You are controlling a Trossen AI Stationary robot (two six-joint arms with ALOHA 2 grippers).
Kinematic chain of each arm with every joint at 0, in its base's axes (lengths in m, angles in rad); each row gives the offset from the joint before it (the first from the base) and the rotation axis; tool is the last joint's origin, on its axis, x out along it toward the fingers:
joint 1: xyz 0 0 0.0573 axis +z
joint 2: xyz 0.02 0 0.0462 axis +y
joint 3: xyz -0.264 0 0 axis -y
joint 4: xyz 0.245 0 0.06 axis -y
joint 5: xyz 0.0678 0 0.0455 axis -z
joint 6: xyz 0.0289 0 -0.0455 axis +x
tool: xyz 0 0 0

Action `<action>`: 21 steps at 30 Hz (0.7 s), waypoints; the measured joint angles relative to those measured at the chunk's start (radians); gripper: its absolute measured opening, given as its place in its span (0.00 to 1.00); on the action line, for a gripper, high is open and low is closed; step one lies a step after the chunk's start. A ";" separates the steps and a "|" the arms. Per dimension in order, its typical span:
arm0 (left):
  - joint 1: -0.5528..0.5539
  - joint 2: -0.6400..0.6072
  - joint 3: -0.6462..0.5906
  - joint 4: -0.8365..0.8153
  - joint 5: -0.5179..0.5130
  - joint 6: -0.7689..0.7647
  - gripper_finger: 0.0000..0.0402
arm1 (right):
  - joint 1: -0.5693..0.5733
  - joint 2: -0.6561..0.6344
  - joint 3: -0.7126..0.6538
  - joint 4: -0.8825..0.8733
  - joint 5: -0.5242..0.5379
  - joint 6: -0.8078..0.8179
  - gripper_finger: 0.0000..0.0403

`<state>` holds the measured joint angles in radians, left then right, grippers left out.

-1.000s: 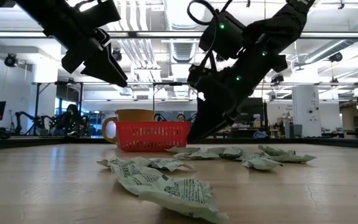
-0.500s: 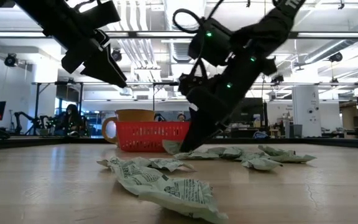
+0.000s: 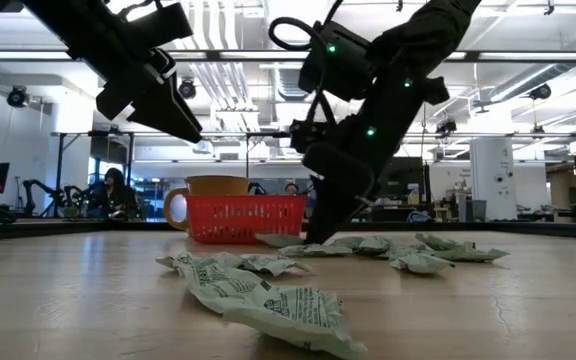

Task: Pick and place Stevia / Truvia into bins
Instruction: Put the gray stevia packet into the red basket

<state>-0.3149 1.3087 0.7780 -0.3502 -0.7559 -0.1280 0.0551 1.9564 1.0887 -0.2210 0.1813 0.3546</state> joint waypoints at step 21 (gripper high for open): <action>0.000 0.000 -0.015 -0.001 0.002 0.000 0.41 | 0.019 -0.014 -0.025 0.142 0.082 -0.008 0.28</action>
<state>-0.3148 1.3087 0.7629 -0.3508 -0.7535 -0.1280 0.0738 1.9425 1.0641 -0.0788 0.2636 0.3469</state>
